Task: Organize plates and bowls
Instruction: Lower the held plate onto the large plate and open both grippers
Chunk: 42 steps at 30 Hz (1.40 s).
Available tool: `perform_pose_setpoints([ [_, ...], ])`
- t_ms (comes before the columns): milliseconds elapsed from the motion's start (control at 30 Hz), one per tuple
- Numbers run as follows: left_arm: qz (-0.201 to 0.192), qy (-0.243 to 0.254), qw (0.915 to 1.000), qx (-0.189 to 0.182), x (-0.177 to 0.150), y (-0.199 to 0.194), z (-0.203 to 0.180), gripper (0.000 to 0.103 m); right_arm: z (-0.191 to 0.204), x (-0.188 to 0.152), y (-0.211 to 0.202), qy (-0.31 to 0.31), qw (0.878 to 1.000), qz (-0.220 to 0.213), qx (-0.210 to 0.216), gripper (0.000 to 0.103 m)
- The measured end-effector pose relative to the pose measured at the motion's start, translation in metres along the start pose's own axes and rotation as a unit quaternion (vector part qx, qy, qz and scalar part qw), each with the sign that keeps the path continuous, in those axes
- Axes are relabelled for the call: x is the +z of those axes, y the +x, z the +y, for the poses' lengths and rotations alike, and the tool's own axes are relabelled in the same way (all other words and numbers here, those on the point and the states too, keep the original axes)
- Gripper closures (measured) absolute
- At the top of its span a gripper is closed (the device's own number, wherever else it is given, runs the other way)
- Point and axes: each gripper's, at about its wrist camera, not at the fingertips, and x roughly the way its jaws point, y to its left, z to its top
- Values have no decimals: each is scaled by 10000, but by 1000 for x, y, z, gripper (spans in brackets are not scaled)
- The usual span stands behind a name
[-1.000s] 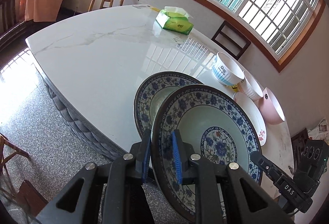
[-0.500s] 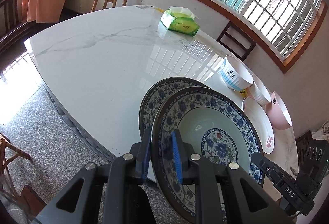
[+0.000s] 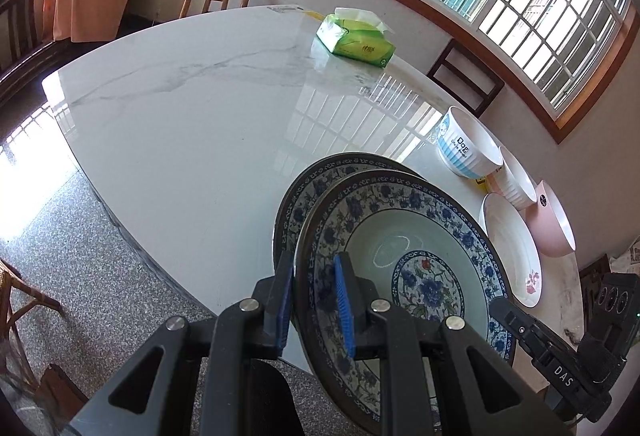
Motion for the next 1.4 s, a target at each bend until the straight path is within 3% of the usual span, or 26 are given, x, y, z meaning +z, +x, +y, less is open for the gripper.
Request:
perform_pose_setpoints([
  [1400, 23, -151, 9999, 53, 14, 19, 5, 84, -7, 6, 29, 160, 9997, 130, -158, 81],
])
